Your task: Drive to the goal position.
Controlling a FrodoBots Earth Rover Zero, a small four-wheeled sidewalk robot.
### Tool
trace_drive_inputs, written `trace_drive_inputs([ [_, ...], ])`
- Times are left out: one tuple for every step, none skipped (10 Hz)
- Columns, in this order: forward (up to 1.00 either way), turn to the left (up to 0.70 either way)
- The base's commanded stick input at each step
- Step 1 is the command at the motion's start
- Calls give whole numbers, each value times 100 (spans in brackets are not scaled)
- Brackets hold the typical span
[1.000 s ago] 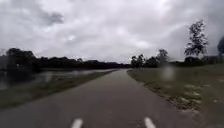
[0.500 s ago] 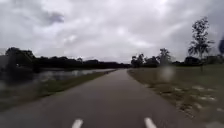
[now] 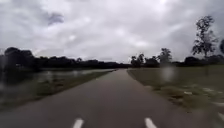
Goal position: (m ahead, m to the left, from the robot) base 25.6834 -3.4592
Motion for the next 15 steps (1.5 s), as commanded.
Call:
trace_drive_inputs([
  [84, 3],
  [84, 3],
  [84, 3],
  [84, 3],
  [84, 3],
  [84, 3],
  [84, 3],
  [84, 3],
  [84, 3],
  [84, 3],
  [84, 3],
  [84, 3],
  [84, 3],
  [84, 3],
  [84, 3],
])
